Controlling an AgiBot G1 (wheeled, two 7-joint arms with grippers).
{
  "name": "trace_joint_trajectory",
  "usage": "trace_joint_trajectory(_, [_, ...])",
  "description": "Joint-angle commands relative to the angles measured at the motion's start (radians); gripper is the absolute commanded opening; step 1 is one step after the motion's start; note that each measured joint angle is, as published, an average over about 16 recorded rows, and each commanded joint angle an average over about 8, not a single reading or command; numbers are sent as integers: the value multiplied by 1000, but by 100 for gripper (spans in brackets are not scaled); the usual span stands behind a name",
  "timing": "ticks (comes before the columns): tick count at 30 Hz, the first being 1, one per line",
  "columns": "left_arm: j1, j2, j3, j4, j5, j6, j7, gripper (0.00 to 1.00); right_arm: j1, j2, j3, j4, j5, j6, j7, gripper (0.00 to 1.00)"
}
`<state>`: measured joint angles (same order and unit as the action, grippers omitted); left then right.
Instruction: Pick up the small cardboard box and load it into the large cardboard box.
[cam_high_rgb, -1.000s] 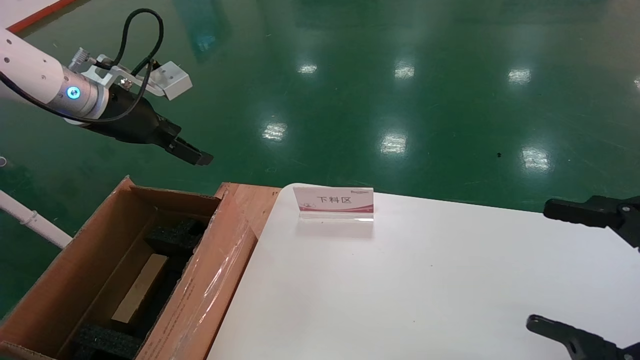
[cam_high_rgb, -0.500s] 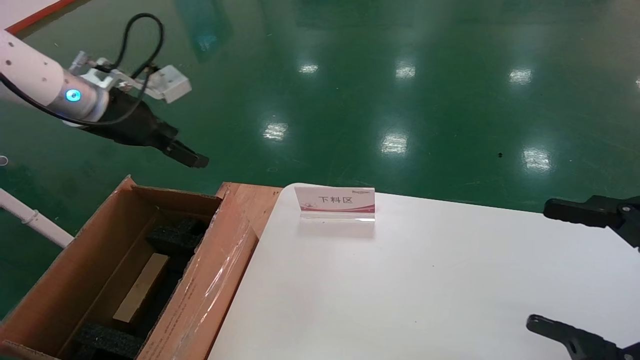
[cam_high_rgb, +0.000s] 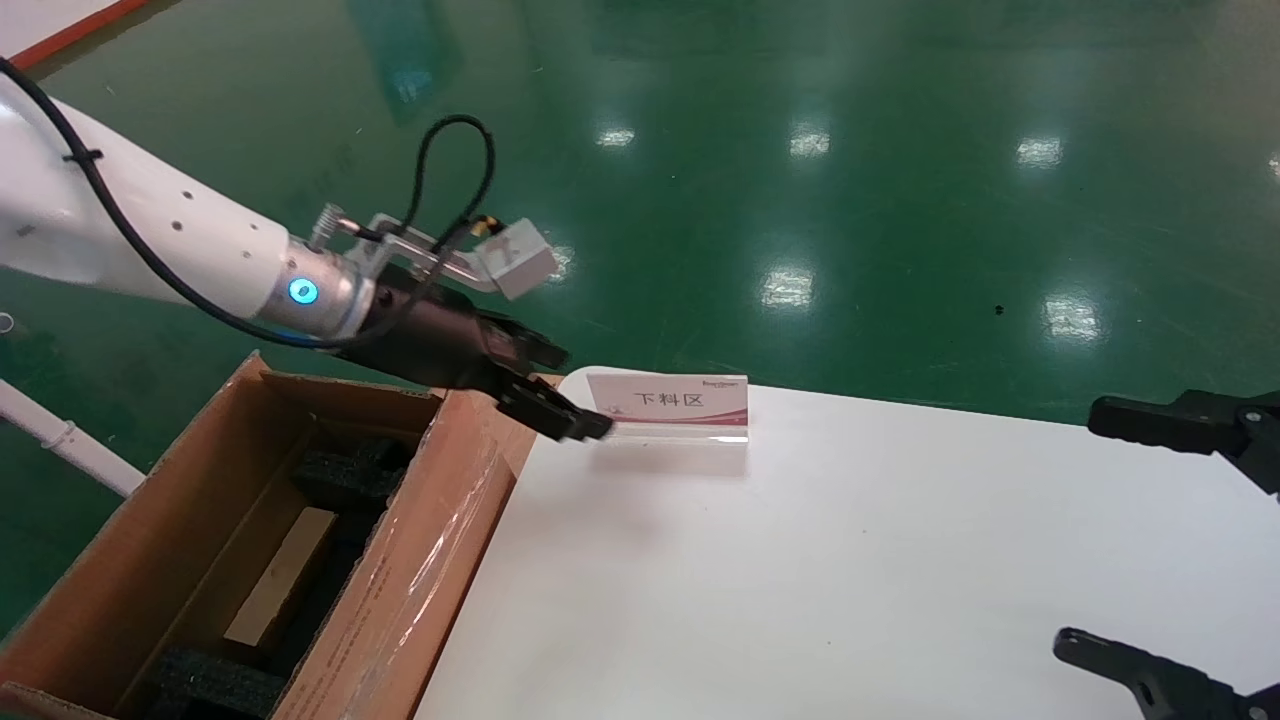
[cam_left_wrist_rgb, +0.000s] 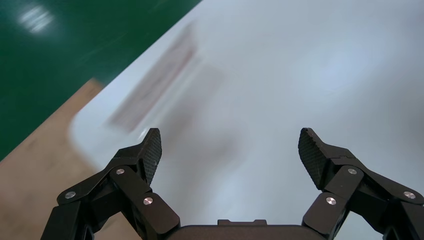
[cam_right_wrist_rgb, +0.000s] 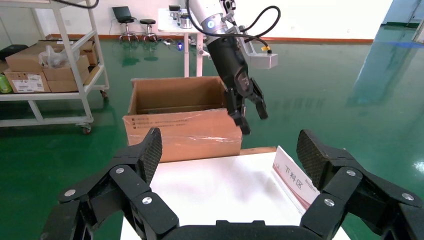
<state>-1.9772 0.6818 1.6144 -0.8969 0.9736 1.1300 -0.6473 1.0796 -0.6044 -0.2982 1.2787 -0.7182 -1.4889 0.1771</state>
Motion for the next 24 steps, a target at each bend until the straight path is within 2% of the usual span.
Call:
trace_joint_trajectory(1, [43, -3, -63, -18, -12, 17, 22, 100, 0, 0, 0, 0, 0, 0, 0, 100])
trace_joint_trajectory(24, [533, -42, -788, -229, -143, 216, 271, 100, -2, -3, 8, 2, -5, -3, 4, 100])
